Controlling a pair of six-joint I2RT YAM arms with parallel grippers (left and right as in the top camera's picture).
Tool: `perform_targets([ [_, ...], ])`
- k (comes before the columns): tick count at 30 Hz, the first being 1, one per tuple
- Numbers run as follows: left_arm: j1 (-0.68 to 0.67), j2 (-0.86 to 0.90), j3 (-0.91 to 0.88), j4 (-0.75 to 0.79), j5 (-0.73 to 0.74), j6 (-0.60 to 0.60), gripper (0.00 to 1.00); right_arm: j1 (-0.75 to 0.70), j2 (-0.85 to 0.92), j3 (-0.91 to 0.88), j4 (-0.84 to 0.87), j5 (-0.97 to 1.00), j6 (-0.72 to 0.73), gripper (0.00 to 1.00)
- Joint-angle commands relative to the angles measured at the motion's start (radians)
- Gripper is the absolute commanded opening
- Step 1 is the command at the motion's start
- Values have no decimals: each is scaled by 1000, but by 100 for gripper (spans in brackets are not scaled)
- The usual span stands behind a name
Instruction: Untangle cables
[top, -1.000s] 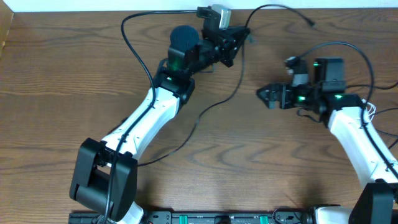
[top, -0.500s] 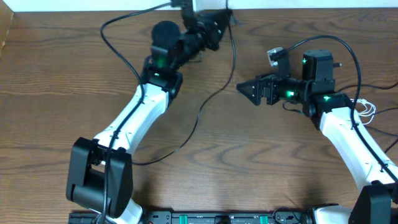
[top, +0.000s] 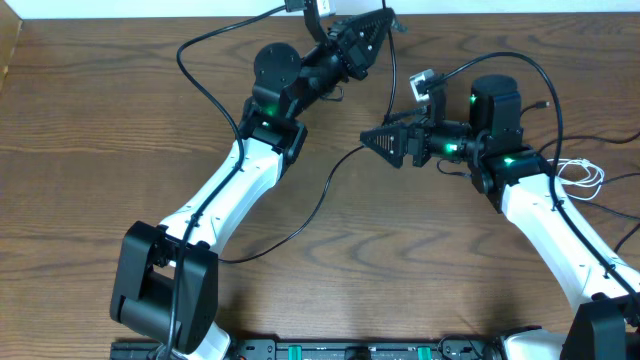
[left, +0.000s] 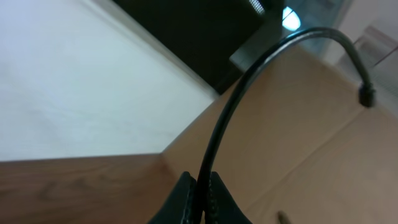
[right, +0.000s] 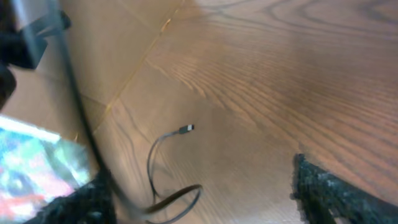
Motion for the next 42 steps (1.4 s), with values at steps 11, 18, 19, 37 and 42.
perform_targets([
  [11, 30, 2, 4, 28, 43, -51, 54, 0, -3, 3, 12, 248, 25, 7],
  [18, 162, 2, 4, -157, 117, -23, 98, -95, -3, 5, -31, 455, -26, 1],
  [19, 187, 2, 4, -200, 136, -14, 98, -116, -3, 7, -29, 491, -35, 1],
  [37, 323, 2, 4, -1137, 315, 1034, 97, -457, -4, 37, 454, 1437, -773, 1],
  [42, 323, 2, 4, -1215, 249, 1054, 97, -490, -4, 37, 535, 1561, -900, 1],
])
